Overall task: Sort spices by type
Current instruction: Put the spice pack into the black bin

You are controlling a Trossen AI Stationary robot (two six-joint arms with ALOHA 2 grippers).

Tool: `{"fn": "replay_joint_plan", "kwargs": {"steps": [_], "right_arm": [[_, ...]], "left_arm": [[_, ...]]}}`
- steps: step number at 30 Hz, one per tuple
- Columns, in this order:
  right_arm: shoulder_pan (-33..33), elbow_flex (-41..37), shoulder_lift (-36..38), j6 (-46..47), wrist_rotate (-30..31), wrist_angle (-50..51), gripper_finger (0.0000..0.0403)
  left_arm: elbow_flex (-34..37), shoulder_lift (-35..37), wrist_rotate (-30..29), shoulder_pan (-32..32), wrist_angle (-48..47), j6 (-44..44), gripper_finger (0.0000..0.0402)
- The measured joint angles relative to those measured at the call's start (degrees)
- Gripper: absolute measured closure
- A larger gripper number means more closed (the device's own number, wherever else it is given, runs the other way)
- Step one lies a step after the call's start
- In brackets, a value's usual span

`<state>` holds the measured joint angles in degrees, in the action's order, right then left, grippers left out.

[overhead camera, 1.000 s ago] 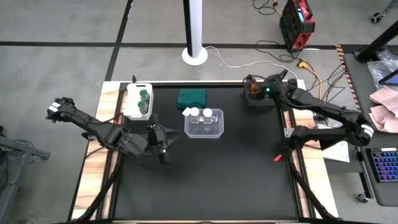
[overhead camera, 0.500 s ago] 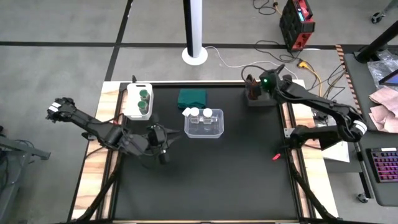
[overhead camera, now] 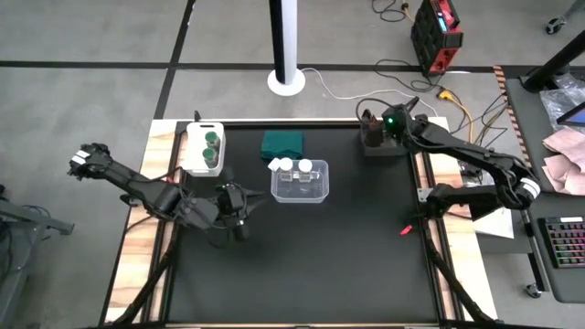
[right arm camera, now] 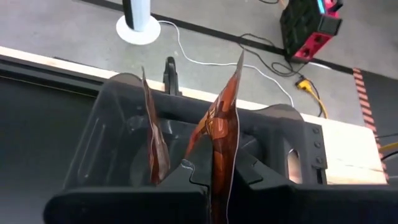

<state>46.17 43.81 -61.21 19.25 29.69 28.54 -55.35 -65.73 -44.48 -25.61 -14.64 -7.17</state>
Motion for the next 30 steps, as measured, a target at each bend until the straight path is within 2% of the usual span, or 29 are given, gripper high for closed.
{"fn": "replay_joint_plan", "kwargs": {"steps": [11,30], "right_arm": [[0.13,-0.02,-0.04,6.25,-1.85,3.86,0.0394],[0.11,-1.90,-2.32,5.76,-1.20,3.08,0.0394]], "left_arm": [[0.00,-0.02,0.03,0.00,0.01,-0.42,0.0336],[0.00,-0.20,0.06,0.00,-0.02,-0.44,0.0336]]}}
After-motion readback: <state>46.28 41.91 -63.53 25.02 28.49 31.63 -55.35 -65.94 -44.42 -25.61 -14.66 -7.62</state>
